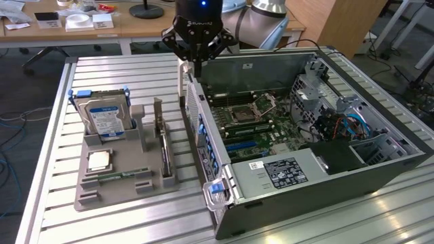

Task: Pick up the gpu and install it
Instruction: 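Reach for the gpu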

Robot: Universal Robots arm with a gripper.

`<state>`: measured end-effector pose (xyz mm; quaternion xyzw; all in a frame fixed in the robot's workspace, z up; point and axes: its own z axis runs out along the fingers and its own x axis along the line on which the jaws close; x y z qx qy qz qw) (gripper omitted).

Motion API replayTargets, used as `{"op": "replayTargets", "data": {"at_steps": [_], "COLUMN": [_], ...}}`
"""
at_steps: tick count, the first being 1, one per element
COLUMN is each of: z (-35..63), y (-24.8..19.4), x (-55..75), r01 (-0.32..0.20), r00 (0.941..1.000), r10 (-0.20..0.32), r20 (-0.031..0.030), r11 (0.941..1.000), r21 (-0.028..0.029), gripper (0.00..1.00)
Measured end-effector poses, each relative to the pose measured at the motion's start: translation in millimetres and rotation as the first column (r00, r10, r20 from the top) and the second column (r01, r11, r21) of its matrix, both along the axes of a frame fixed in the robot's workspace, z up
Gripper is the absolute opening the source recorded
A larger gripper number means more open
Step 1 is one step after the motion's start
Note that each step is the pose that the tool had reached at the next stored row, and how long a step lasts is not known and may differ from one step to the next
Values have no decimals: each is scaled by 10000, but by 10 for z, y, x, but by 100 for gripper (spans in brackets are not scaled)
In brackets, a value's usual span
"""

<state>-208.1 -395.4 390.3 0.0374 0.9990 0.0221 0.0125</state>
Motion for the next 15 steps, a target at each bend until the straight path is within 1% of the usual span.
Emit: {"op": "replayTargets", "data": {"at_steps": [8, 15], "z": [-5, -9], "y": [14, 35], "x": [-179, -390], "r01": [0, 3], "r00": [10000, 10000], "r10": [0, -3], "r20": [0, 1], "r11": [10000, 10000], "r21": [0, 0], "gripper": [11, 11]}}
